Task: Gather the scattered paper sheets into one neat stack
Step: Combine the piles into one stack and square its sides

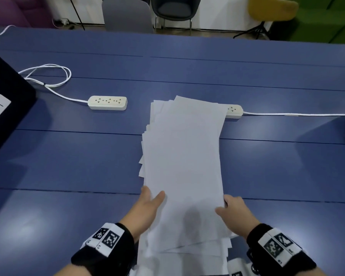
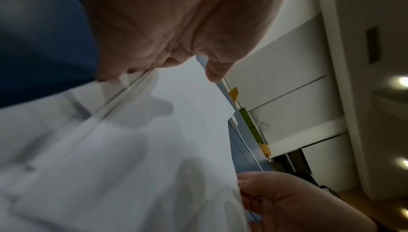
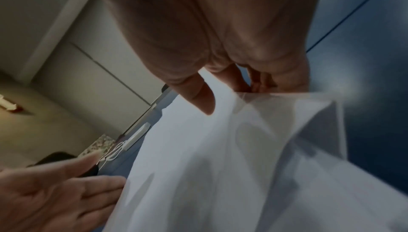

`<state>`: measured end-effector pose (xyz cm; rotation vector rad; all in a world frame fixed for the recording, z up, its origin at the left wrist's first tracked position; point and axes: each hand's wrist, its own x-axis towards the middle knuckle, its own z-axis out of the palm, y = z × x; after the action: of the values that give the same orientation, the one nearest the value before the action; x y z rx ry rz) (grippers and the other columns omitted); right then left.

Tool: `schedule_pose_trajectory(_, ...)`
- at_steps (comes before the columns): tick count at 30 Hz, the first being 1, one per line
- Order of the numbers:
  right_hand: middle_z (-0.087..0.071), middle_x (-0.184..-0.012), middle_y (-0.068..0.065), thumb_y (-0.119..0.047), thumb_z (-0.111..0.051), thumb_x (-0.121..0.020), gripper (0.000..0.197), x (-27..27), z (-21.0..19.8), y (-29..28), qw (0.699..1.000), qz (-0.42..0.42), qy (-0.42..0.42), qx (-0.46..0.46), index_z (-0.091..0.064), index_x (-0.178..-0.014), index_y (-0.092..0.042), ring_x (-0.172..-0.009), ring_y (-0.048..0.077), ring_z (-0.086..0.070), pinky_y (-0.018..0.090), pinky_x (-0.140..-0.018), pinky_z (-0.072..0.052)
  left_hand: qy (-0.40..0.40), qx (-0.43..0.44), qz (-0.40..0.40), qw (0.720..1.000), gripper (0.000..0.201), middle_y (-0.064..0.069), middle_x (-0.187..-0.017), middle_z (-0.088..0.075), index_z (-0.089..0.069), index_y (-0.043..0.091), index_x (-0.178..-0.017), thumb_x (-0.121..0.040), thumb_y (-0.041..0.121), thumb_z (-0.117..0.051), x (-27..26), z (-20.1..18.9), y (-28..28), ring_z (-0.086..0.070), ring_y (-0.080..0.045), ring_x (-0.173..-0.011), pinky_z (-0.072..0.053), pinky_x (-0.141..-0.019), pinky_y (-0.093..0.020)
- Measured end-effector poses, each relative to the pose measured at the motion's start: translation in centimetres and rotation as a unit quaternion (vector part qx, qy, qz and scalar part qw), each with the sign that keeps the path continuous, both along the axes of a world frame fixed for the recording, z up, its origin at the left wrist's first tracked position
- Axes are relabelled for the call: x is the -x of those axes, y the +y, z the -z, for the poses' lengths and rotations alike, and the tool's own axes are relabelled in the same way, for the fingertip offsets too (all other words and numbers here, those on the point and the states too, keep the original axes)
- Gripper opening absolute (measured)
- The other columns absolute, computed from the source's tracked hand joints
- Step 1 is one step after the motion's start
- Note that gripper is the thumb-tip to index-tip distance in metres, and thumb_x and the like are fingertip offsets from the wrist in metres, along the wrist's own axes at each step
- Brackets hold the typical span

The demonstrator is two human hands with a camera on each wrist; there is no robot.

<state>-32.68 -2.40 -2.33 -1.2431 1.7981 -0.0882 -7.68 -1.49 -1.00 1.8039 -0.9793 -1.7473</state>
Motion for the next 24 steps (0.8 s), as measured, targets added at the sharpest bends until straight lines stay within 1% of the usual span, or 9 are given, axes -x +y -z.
schedule_pose_trajectory(3, -0.036, -0.077, 0.000, -0.015, -0.048, -0.087, 0.027, 0.1, -0.7, -0.3, 0.997, -0.055, 0.056, -0.028, -0.033, -0.065, -0.012, -0.064, 0.016, -0.034, 0.022, -0.051, -0.028, -0.010, -0.020, -0.002, 1.000, 0.092, 0.017, -0.150, -0.034, -0.024, 0.025, -0.148, -0.072, 0.071, -0.049, -1.2, 0.0, -0.6, -0.028, -0.011, -0.143, -0.021, -0.119, -0.038)
schedule_pose_trajectory(6, -0.049, -0.081, 0.007, -0.014, -0.054, -0.082, 0.013, 1.4, -0.2, -3.2, 1.000, 0.025, 0.000, 0.011, -0.044, -0.074, -0.009, -0.065, 0.018, -0.042, 0.027, -0.056, -0.034, -0.045, 0.010, -0.048, 0.998, 0.062, 0.012, -0.132, -0.047, -0.042, 0.022, -0.133, -0.085, 0.061, -0.047, -2.3, -0.9, -3.8, -0.036, -0.015, -0.136, -0.026, -0.110, -0.032)
schedule_pose_trajectory(9, -0.050, -0.086, 0.008, -0.021, -0.060, -0.073, 0.012, 2.3, 1.8, -8.3, 0.988, 0.120, -0.058, 0.076, -0.048, -0.076, -0.018, -0.079, 0.017, -0.047, 0.031, -0.070, -0.039, -0.098, 0.041, -0.083, 0.991, 0.068, 0.000, -0.153, -0.033, -0.020, 0.011, -0.150, -0.096, 0.047, -0.040, -2.7, -2.1, -8.5, -0.029, -0.021, -0.142, -0.024, -0.113, -0.036)
schedule_pose_trajectory(10, -0.050, -0.085, 0.008, -0.026, -0.061, -0.067, 0.015, 2.8, 2.9, -10.2, 0.984, 0.136, -0.068, 0.090, -0.047, -0.071, -0.020, -0.080, 0.018, -0.046, 0.033, -0.073, -0.040, -0.120, 0.044, -0.072, 0.989, 0.066, -0.006, -0.154, -0.035, -0.028, 0.006, -0.148, -0.096, 0.046, -0.039, -2.7, -2.3, -10.0, -0.033, -0.026, -0.141, -0.025, -0.113, -0.039)
schedule_pose_trajectory(13, -0.043, -0.069, 0.010, -0.028, -0.058, -0.060, 0.026, 3.2, 4.6, -14.8, 0.974, 0.174, -0.073, 0.127, -0.043, -0.061, -0.005, -0.070, 0.021, -0.041, 0.040, -0.069, -0.044, -0.168, 0.050, -0.025, 0.984, 0.054, -0.025, -0.119, -0.059, -0.054, -0.002, -0.117, -0.094, 0.043, -0.038, -3.0, -1.0, -13.1, -0.055, -0.042, -0.111, -0.043, -0.095, -0.043)
schedule_pose_trajectory(15, -0.042, -0.065, 0.012, -0.015, -0.055, -0.074, 0.020, 1.4, 2.7, -16.1, 0.974, 0.166, -0.056, 0.146, -0.044, -0.059, -0.006, -0.067, 0.021, -0.040, 0.033, -0.065, -0.038, -0.218, 0.076, 0.006, 0.973, 0.026, -0.011, -0.095, -0.058, -0.053, 0.008, -0.098, -0.095, 0.032, -0.042, -3.0, -0.2, -13.7, -0.054, -0.031, -0.089, -0.040, -0.077, -0.032)
schedule_pose_trajectory(17, -0.054, -0.071, 0.011, -0.011, -0.052, -0.079, 0.014, 0.4, 2.5, -16.9, 0.973, 0.157, -0.047, 0.160, -0.056, -0.070, -0.002, -0.068, 0.023, -0.049, 0.031, -0.065, -0.039, -0.273, 0.101, 0.030, 0.956, 0.011, -0.004, -0.090, -0.056, -0.050, 0.014, -0.087, -0.092, 0.023, -0.049, -3.3, 0.6, -13.9, -0.052, -0.024, -0.083, -0.037, -0.072, -0.029)
schedule_pose_trajectory(21, -0.067, -0.088, 0.012, -0.012, -0.051, -0.074, 0.021, -0.2, 3.2, -16.7, 0.963, 0.200, -0.056, 0.173, -0.064, -0.088, -0.002, -0.077, 0.031, -0.063, 0.036, -0.073, -0.052, -0.329, 0.137, -0.014, 0.934, 0.020, -0.001, -0.075, -0.068, -0.058, 0.016, -0.074, -0.083, 0.032, -0.064, -4.2, 0.6, -12.3, -0.061, -0.022, -0.073, -0.044, -0.062, -0.029)
schedule_pose_trajectory(24, -0.052, -0.080, 0.008, -0.006, -0.048, -0.078, 0.005, 0.0, 3.6, -15.5, 0.952, 0.239, -0.054, 0.185, -0.052, -0.081, -0.008, -0.071, 0.024, -0.044, 0.028, -0.059, -0.038, -0.312, 0.157, -0.028, 0.937, 0.017, 0.004, -0.065, -0.071, -0.063, 0.021, -0.070, -0.080, 0.033, -0.068, -4.9, 1.2, -11.3, -0.067, -0.019, -0.071, -0.055, -0.068, -0.036)
